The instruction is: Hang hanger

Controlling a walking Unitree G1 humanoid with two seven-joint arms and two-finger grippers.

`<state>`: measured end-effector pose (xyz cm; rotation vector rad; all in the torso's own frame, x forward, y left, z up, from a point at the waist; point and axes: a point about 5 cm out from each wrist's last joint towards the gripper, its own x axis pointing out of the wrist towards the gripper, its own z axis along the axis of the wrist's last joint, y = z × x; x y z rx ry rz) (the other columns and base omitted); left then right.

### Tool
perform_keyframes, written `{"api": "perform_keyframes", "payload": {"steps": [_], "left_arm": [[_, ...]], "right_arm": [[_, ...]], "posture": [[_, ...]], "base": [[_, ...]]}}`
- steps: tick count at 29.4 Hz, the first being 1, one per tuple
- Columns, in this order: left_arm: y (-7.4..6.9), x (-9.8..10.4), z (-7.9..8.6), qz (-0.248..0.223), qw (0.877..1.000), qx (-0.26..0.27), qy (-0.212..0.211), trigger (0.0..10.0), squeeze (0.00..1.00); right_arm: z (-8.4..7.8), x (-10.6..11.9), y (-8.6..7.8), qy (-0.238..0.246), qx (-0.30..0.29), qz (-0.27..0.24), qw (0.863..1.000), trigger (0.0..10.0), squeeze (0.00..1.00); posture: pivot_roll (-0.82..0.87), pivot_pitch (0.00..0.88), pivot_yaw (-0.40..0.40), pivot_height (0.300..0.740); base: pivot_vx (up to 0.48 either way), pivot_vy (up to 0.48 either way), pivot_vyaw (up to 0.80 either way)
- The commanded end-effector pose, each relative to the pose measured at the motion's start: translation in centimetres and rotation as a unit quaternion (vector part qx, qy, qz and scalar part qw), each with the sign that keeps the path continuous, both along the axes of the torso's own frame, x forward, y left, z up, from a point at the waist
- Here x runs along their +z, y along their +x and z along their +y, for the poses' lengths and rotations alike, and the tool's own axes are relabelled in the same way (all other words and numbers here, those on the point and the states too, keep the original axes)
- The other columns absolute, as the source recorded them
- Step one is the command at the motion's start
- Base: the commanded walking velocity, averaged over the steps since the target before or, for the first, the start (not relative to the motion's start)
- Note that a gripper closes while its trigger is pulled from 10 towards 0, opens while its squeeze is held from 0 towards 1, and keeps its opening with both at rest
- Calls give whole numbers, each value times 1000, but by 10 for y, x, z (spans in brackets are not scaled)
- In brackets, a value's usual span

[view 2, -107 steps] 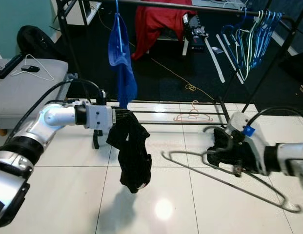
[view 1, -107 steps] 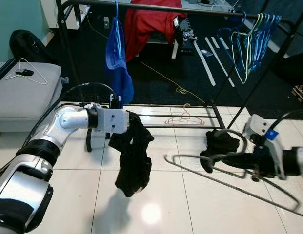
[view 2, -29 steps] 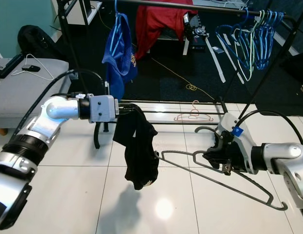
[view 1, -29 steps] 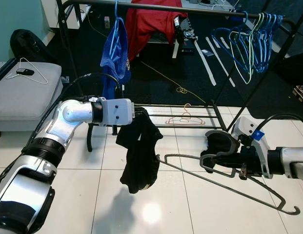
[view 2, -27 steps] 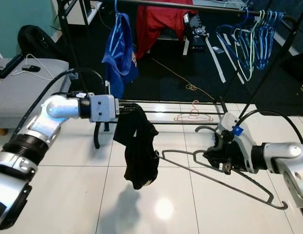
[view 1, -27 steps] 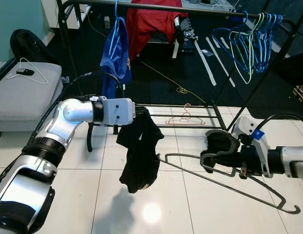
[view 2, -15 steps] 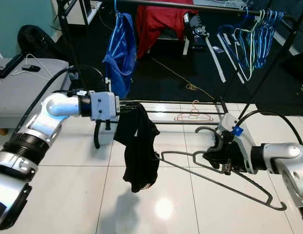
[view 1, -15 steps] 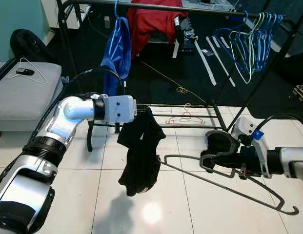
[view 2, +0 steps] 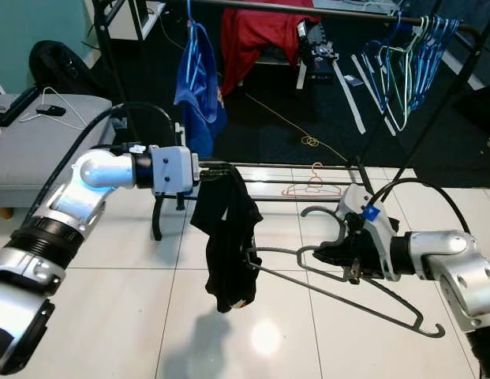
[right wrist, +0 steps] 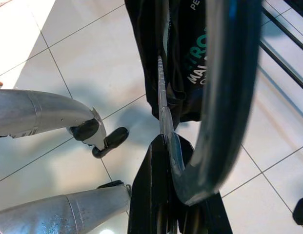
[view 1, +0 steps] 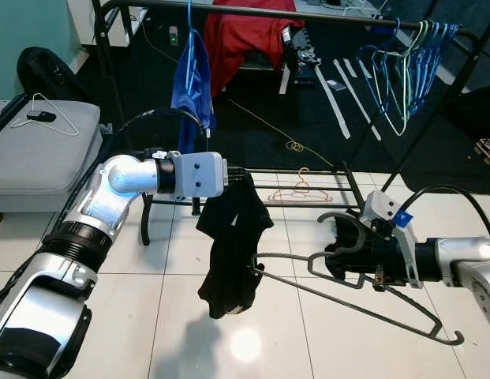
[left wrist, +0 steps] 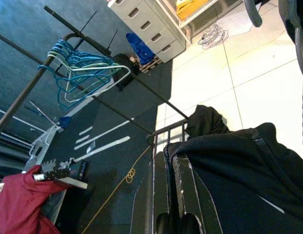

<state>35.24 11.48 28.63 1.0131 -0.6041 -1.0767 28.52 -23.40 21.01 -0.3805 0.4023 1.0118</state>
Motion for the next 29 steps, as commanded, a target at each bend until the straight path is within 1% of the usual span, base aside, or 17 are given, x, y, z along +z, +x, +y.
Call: {"api": "perform_keyframes", "payload": {"steps": [1, 6, 7, 8, 11, 14, 15, 16, 17, 19, 20, 23, 25, 26, 27, 28, 29], "left_arm": [[-4, 2, -3, -4, 1000, -13, -10, 10000, 0], [-5, 2, -5, -3, 1000, -14, -11, 10000, 0], [-6, 2, -6, 1, 1000, -17, -10, 10000, 0], [-7, 3, -7, 2, 1000, -18, -11, 10000, 0], [-10, 7, -7, 2, 1000, -20, -12, 10000, 0], [-10, 7, -7, 2, 1000, -20, -12, 10000, 0], [-11, 11, -7, -1, 1000, -21, -16, 10000, 0], [-11, 11, -7, -1, 1000, -21, -16, 10000, 0], [-13, 15, -7, -4, 1000, -22, -20, 10000, 0], [-13, 15, -7, -4, 1000, -22, -20, 10000, 0], [-14, 19, -8, -7, 999, -23, -25, 10000, 0], [-15, 21, -8, -9, 999, -24, -29, 10000, 0], [-17, 27, -10, -13, 999, -29, -39, 10000, 0], [-17, 27, -10, -13, 999, -29, -39, 10000, 0], [-19, 30, -12, -15, 998, -33, -45, 10000, 0], [-22, 34, -14, -16, 998, -38, -51, 10000, 0], [-22, 34, -14, -16, 998, -38, -51, 10000, 0]], "right_arm": [[2, -3, 0, 2, 8, 7, 1000, 10000, 0], [2, -4, 2, -5, 8, 6, 1000, 10000, 0], [0, -8, 9, -33, -6, 1, 999, 10000, 0], [-1, -10, 11, -40, -13, 2, 999, 10000, 0], [-1, -15, 13, -36, -18, 16, 999, 10000, 0], [-1, -15, 13, -36, -18, 16, 999, 10000, 0], [0, -20, 13, -33, -16, 29, 999, 10000, 0], [0, -20, 13, -33, -16, 29, 999, 10000, 0], [2, -28, 13, -28, -15, 44, 999, 10000, 0], [2, -28, 13, -28, -15, 44, 999, 10000, 0], [3, -36, 12, -27, -14, 59, 998, 10000, 0], [3, -42, 11, -27, -13, 73, 997, 10000, 0], [3, -54, 9, -28, -19, 96, 995, 10000, 0], [3, -54, 9, -28, -19, 96, 995, 10000, 0], [1, -59, 9, -28, -31, 107, 993, 10000, 0], [-2, -65, 11, -27, -57, 114, 992, 10000, 0], [-2, -65, 11, -27, -57, 114, 992, 10000, 0]], "posture": [[-49, 241, -40, 740], [-48, 241, -40, 740], [-49, 244, -40, 740], [-49, 244, -41, 740], [-49, 247, -42, 740], [-49, 247, -42, 740], [-47, 250, -45, 740], [-47, 250, -45, 740], [-45, 251, -46, 740], [-45, 251, -46, 740], [-42, 252, -46, 740], [-42, 252, -45, 740], [-43, 254, -42, 740], [-43, 254, -42, 740], [-43, 255, -42, 740], [-43, 255, -42, 740], [-43, 255, -42, 740]], "base": [[0, 0, 0], [0, 0, 0], [0, 0, 0], [0, 0, 0], [0, 0, 0], [0, 0, 0], [0, 0, 0], [0, 0, 0], [0, 0, 0], [0, 0, 0], [0, 0, 0], [0, 0, 0], [0, 0, 0], [0, 0, 0], [0, 0, 0], [0, 0, 0], [0, 0, 0]]}}
